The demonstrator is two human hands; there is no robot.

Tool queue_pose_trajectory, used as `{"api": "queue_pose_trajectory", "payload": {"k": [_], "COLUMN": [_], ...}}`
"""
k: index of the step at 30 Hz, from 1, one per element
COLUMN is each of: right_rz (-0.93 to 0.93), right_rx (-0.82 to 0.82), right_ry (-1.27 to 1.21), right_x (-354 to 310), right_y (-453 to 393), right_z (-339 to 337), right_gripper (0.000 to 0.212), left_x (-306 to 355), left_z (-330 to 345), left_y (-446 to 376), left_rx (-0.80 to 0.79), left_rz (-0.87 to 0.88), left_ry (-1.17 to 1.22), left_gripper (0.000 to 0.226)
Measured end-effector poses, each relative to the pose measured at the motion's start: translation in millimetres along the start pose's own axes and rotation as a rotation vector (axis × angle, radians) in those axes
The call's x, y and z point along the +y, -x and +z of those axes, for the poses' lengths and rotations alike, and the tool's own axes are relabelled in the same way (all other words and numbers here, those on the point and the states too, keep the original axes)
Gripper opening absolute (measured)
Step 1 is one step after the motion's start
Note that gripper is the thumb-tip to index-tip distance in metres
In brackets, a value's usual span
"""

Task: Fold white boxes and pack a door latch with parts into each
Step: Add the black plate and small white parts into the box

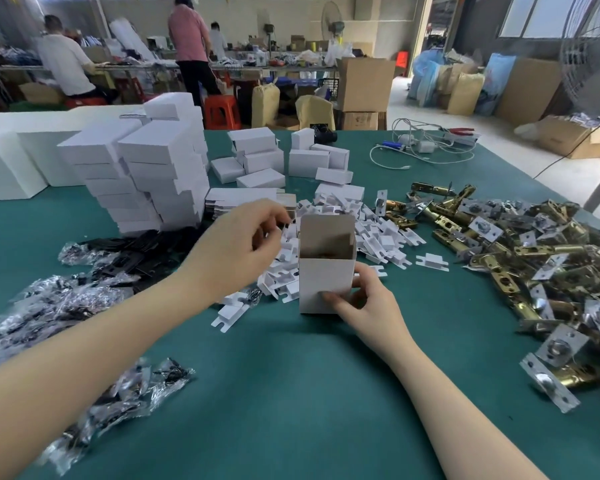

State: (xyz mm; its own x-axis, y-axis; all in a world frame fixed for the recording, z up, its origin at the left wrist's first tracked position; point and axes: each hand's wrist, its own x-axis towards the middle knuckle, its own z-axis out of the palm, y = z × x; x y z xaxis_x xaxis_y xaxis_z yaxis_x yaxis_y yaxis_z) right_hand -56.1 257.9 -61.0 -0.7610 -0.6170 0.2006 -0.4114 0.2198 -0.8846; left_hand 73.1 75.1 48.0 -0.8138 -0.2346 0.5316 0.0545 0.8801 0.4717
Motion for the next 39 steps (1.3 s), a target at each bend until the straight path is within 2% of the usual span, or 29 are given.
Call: {"api": "queue_pose_trajectory", "payload": {"k": [2, 3, 5, 7, 8, 10, 15, 18, 20, 22, 25, 29, 33, 34, 36, 39], "right_rz": [0.002, 0.004, 0.001, -0.005, -0.005, 0.001, 0.016, 0.022, 0.024, 0.026, 0.027, 0.033, 0.035, 0.036, 0.038, 0.039], "right_rx": [0.003, 0.008, 0.018, 0.028, 0.033, 0.037, 0.036, 0.038, 0.035, 0.035, 0.033, 0.035, 0.037, 0.037, 0.036, 0.035], "right_ry": [0.013, 0.012, 0.01, 0.01, 0.011, 0.013, 0.009, 0.007, 0.011, 0.014, 0.019, 0.019, 0.018, 0.021, 0.023, 0.021], "right_x": [0.3, 0.7, 1.0, 1.1, 1.0, 1.1, 2.6, 3.3, 3.9, 5.0, 4.8, 5.5, 5.8, 6.0, 6.3, 6.4], "right_y": [-0.9, -1.4, -1.4, -0.8, -0.6, -0.3, 0.8, 0.1, 0.0, -0.3, -0.7, -1.2, -1.5, -1.6, -1.6, -0.9], "right_z": [0.6, 0.8, 1.7, 2.6, 2.7, 2.3, 1.9, 2.4, 2.4, 1.6, 1.6, 1.2, 1.5, 1.5, 1.7, 1.5], "right_gripper": [0.041, 0.041, 0.041, 0.043, 0.043, 0.043, 0.043, 0.045, 0.046, 0.046, 0.046, 0.048, 0.047, 0.046, 0.046, 0.045], "left_x": [-28.8, -43.9, -72.9, -91.3, -97.0, -103.9, -97.3, -91.5, -92.9, -93.7, -94.9, -96.4, -76.8, -67.3, -45.1, -6.8], "left_z": [-20.8, -32.5, -54.2, -70.2, -75.5, -81.7, -86.7, -84.5, -81.6, -82.0, -87.6, -92.1, -81.3, -76.5, -63.2, -32.6], "left_y": [24.0, 35.3, 55.9, 73.9, 80.9, 87.6, 86.7, 88.9, 89.0, 85.8, 81.4, 72.3, 58.2, 53.7, 42.7, 22.2], "left_rx": [-0.023, -0.094, -0.339, -0.596, -0.668, -0.692, -0.601, -0.699, -0.641, -0.554, -0.442, -0.19, 0.058, 0.088, 0.065, -0.046], "left_rz": [-0.143, -0.227, -0.425, -0.609, -0.651, -0.631, -0.534, -0.509, -0.497, -0.517, -0.603, -0.714, -0.804, -0.782, -0.704, -0.501], "left_ry": [-0.181, -0.336, -0.674, -0.907, -0.963, -0.98, -0.646, -0.725, -0.773, -0.714, -0.485, -0.183, 0.544, 0.698, 0.835, 0.797], "left_gripper": [0.014, 0.013, 0.022, 0.037, 0.043, 0.047, 0.039, 0.041, 0.036, 0.019, 0.019, 0.022, 0.035, 0.035, 0.03, 0.026]}}
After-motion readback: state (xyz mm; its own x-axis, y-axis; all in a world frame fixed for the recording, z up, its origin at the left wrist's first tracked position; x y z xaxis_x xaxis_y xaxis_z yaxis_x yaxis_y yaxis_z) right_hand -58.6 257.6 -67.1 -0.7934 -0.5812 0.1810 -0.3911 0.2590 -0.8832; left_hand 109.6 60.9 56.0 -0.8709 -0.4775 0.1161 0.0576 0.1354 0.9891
